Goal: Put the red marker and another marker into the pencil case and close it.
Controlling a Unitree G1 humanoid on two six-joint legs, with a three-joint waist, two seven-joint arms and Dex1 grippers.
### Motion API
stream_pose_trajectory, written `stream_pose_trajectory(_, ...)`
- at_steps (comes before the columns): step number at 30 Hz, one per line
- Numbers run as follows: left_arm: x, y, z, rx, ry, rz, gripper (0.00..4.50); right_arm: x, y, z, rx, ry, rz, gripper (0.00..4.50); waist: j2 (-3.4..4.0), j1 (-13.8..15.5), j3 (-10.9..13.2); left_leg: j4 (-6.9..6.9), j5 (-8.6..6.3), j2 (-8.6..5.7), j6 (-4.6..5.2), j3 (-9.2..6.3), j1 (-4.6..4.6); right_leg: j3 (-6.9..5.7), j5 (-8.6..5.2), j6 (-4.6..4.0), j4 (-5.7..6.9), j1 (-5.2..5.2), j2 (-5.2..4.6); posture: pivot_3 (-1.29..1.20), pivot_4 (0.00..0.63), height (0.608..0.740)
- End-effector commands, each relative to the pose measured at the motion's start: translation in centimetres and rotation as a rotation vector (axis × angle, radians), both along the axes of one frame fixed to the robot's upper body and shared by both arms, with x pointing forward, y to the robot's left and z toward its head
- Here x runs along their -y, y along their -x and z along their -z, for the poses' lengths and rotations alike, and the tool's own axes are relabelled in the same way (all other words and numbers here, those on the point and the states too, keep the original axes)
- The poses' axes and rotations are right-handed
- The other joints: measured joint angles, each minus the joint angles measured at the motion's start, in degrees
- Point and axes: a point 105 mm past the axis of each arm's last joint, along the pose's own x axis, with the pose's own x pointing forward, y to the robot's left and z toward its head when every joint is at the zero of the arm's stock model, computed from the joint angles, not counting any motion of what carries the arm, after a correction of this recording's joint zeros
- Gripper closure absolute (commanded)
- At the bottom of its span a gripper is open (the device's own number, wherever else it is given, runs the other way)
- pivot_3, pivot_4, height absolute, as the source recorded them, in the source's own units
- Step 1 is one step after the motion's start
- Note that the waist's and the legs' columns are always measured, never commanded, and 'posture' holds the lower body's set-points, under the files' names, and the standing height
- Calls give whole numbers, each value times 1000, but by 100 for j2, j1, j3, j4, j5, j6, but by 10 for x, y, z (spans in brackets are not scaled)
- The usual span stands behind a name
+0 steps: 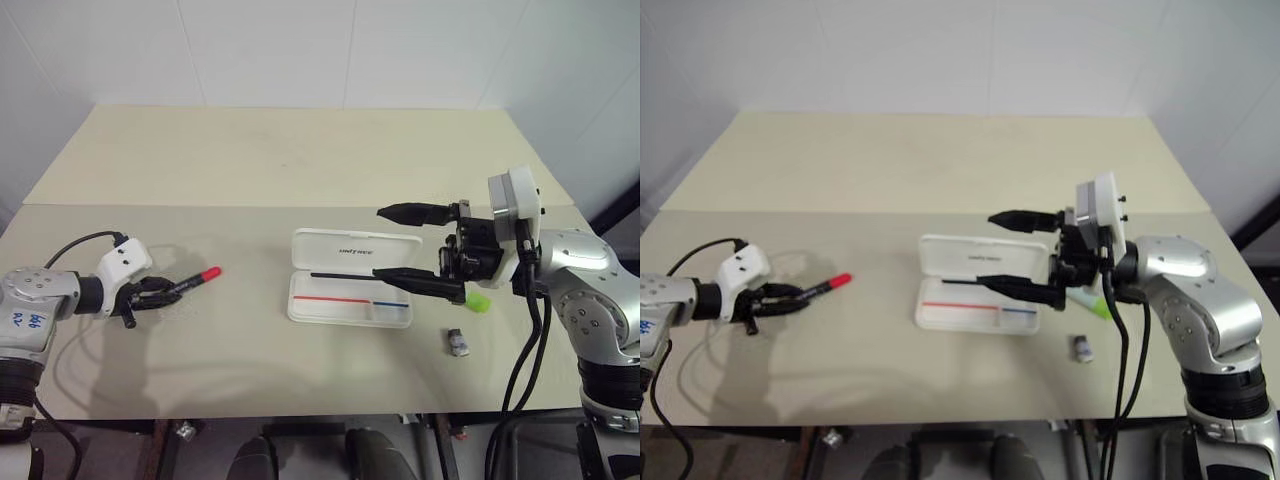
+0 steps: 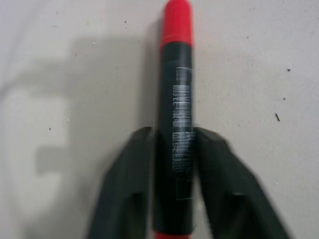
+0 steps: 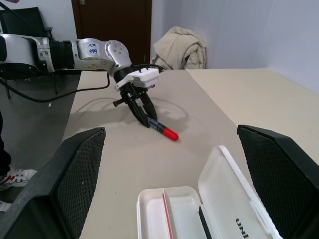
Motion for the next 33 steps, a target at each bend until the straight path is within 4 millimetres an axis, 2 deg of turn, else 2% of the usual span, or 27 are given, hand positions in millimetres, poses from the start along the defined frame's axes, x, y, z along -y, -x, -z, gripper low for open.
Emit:
stream_pose_trajectory(1, 11, 1, -4, 14, 22, 59, 3924, 4, 6, -13, 64, -11, 7, 0, 0, 0, 0, 1, 0, 2, 0, 0, 1, 0, -1, -2, 4, 0, 2, 0, 150, 740)
stream_pose_trajectory(5, 19, 1, -12, 39, 30, 97, 3924, 4, 4, -12, 61, -9, 9, 0, 0, 10, 0, 2, 0, 10, 0, 0, 1, 0, -3, -6, 7, 0, 10, 0, 150, 740)
stream_pose_trajectory(12, 47, 19, -47, 90, 1, 306, 3924, 7, -3, -5, 39, 18, 14, 0, -1, 13, 0, 1, -6, 26, -9, -1, 0, 2, -7, -14, 5, -1, 28, 0, 150, 740)
stream_pose_trajectory(20, 92, 26, -54, 76, 29, 441, 3924, 9, -7, 2, -11, 24, 23, 0, 1, -7, 1, 1, -6, 29, -9, 1, 4, 10, -9, -16, 10, -2, 38, 0, 150, 740)
stream_pose_trajectory(33, 170, -9, -57, 136, 101, 563, 3924, 28, -4, 18, -15, 94, 104, 0, 1, 135, 1, 17, -6, 26, -9, 1, 2, 31, -3, -5, 12, -1, 54, 0, 150, 740)
